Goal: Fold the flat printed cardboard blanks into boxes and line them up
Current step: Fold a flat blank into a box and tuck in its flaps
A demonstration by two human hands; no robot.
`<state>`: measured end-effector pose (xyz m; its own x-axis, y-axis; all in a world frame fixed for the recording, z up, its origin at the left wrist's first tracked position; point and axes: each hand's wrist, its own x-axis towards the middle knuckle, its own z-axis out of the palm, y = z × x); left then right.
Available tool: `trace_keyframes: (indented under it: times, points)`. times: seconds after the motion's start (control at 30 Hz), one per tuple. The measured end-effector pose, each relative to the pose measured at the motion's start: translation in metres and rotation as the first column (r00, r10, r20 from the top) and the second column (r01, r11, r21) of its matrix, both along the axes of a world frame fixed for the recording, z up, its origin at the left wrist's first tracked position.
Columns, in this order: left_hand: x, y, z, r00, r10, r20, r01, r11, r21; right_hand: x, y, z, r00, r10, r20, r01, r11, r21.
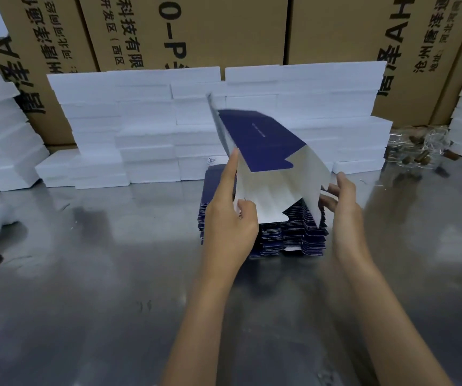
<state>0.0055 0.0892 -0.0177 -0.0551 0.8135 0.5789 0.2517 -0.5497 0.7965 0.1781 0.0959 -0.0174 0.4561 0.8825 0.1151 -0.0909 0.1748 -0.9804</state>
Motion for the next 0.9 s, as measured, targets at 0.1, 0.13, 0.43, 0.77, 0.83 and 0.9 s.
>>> trace_keyframes:
  times: [0.1, 0.13, 0.43, 0.77, 0.83, 0.9]
  points:
    - [0.007, -0.011, 0.006, 1.0, 0.008, -0.029, -0.004, 0.991, 0.131, 0.009, -0.002, -0.004, 0.994, 0.091, -0.062, -0.09, 0.996, 0.02]
    - [0.008, -0.013, 0.007, 0.998, 0.028, -0.051, -0.018, 0.983, 0.181, 0.012, -0.004, -0.004, 0.987, 0.124, -0.099, -0.123, 0.992, 0.014]
    - [0.018, -0.007, -0.008, 0.882, 0.191, -0.431, -0.041, 0.942, 0.334, 0.038, -0.009, -0.001, 0.935, 0.227, -0.274, -0.217, 0.974, 0.068]
    - [-0.005, 0.002, -0.002, 0.99, 0.036, -0.139, -0.038, 0.999, -0.008, 0.061, -0.007, -0.015, 0.886, 0.368, -0.281, -0.368, 0.928, 0.055]
    - [-0.024, 0.009, 0.005, 0.991, 0.12, 0.06, -0.11, 0.982, -0.157, 0.059, -0.008, -0.015, 0.859, 0.437, -0.268, -0.429, 0.899, 0.092]
    - [-0.045, 0.013, 0.006, 0.969, 0.064, 0.237, 0.016, 0.948, -0.319, 0.053, -0.008, -0.016, 0.826, 0.507, -0.244, -0.492, 0.862, 0.126]
